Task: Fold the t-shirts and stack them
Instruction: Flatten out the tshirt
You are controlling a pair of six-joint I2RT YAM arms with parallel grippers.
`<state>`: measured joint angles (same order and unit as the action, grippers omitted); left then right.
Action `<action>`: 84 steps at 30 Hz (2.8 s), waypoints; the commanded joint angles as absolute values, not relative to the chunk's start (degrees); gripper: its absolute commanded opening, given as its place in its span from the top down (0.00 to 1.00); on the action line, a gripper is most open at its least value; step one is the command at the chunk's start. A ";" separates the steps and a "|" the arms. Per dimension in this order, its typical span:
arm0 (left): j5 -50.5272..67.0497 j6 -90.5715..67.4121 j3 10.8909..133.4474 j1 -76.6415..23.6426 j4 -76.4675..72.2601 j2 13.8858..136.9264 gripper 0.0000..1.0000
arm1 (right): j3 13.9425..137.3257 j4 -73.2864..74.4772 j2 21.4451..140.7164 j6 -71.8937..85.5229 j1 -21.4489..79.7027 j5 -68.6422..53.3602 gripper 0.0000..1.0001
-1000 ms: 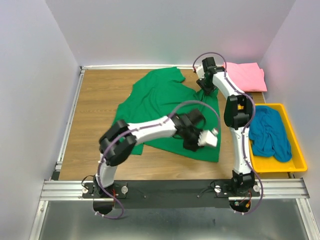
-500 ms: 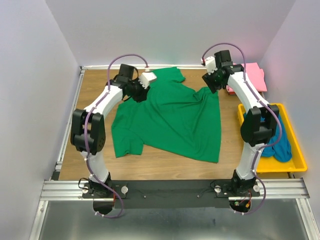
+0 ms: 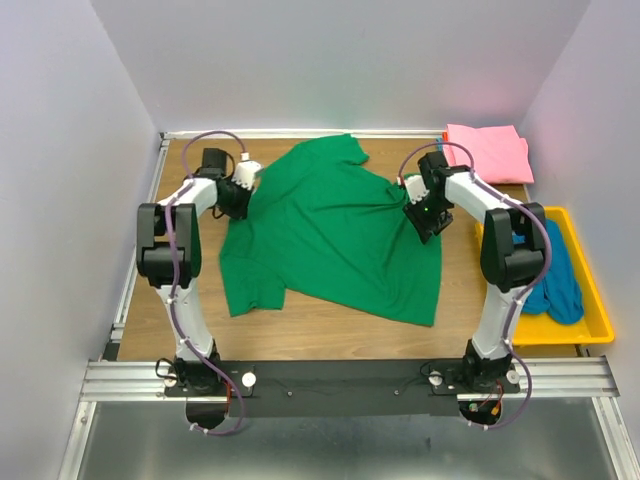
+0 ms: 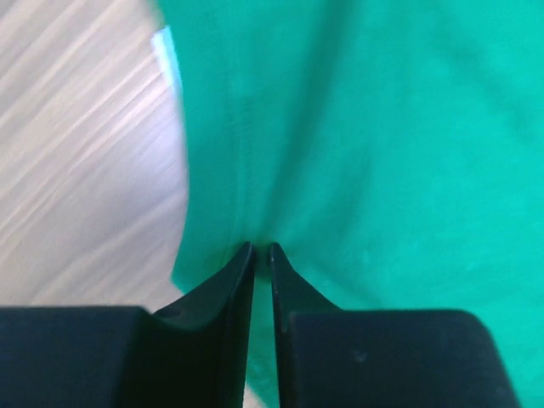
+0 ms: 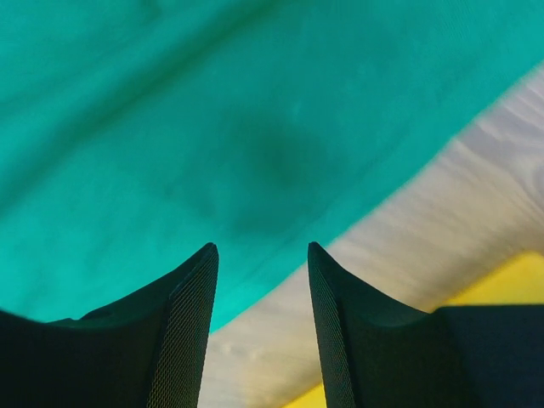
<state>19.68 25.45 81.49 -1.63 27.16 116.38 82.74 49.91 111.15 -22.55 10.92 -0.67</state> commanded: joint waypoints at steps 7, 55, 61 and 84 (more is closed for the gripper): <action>13.27 21.54 63.38 9.22 25.23 109.52 0.87 | 86.83 44.92 121.90 -23.47 11.16 3.43 0.47; 11.26 12.22 127.00 2.55 36.65 145.55 0.69 | 81.31 50.01 108.81 -26.28 11.07 0.35 0.40; 12.56 13.79 129.99 2.90 38.67 146.78 0.62 | 75.24 49.05 109.07 -25.84 11.16 -2.81 0.50; 14.75 20.39 135.53 2.90 40.78 144.24 0.50 | 65.74 46.05 102.49 -22.41 11.16 -2.29 0.36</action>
